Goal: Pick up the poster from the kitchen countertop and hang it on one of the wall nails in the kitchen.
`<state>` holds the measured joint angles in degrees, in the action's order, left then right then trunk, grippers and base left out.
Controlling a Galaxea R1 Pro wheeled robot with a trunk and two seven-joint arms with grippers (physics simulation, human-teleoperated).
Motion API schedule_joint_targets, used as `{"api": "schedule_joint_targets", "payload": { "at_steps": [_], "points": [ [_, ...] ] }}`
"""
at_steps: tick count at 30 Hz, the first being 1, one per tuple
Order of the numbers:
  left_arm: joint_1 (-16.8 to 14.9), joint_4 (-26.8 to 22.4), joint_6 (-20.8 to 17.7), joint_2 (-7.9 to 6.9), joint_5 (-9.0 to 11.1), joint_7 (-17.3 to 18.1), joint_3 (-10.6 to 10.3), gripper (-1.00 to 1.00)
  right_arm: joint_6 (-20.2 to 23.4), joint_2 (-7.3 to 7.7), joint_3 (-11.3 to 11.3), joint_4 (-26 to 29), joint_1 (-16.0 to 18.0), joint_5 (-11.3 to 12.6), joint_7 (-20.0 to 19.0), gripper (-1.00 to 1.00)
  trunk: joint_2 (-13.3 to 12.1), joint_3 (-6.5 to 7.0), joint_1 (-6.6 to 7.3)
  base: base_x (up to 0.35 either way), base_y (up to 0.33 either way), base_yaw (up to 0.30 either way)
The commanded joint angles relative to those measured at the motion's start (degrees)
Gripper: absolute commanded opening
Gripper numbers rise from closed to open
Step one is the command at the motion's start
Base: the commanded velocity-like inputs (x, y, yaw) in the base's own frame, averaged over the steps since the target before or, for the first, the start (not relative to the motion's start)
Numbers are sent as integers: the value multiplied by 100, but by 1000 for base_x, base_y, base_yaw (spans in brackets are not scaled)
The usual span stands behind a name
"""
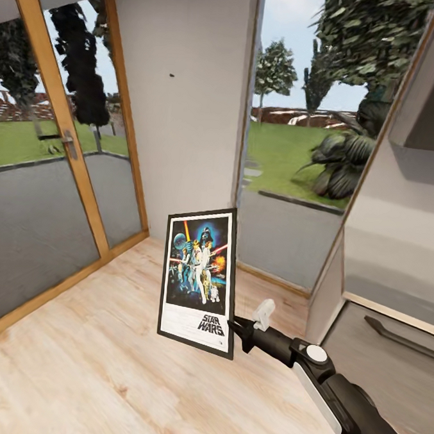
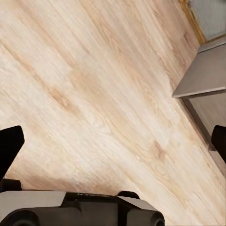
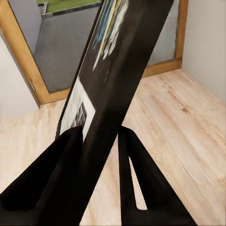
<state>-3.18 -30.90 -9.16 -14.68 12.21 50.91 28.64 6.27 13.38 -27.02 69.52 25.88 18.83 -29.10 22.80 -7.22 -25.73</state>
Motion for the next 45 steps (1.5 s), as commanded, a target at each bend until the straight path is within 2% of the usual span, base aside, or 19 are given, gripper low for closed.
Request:
{"api": "schedule_joint_targets", "payload": {
  "at_steps": [1, 14, 17, 22, 23, 25, 26, 30, 45],
  "points": [
    [-7, 5, -60, 0, 36, 25, 10, 100, 54, 5, -5, 9, 5, 68, -8, -100, 12, -12, -5, 189, 311, 279],
    [-7, -5, -62, 28, 31, 13, -18, 100, 54, -1, -5, 9, 5, 68, -3, -100, 12, -12, -5, 190, 311, 288],
    [-7, -215, -101, 125, 41, 9, -45, 100, 53, -1, -5, 9, 5, 68, 0, -100, 12, -12, -5, 206, 311, 290],
    [-7, -658, -138, 168, 44, 14, -77, 100, 54, -3, -5, 9, 5, 68, 0, -100, 12, -12, -5, 225, 305, 278],
    [-7, -737, -143, 249, 43, 15, -222, 100, 56, -3, -5, 9, 5, 68, 0, -100, 12, -12, -5, 238, 295, 129],
    [-7, -771, -145, 295, 42, 15, -381, 100, 56, -3, -5, 9, 5, 68, 0, -100, 12, -12, -5, 239, 294, 93],
    [-7, -792, -146, 325, 41, 16, -538, 100, 54, -2, -5, 9, 5, 68, 1, -100, 12, -12, -5, 241, 292, 53],
    [-7, -799, -141, 360, 38, 21, -776, 100, 55, -2, -5, 9, 5, 68, 2, -100, 12, -12, -5, 242, 291, 28],
    [-7, -766, -122, 354, 27, 49, -853, 100, 50, -1, -3, 18, 5, 68, 0, -100, 12, -12, -5, 256, 272, -17]
  ]
}}
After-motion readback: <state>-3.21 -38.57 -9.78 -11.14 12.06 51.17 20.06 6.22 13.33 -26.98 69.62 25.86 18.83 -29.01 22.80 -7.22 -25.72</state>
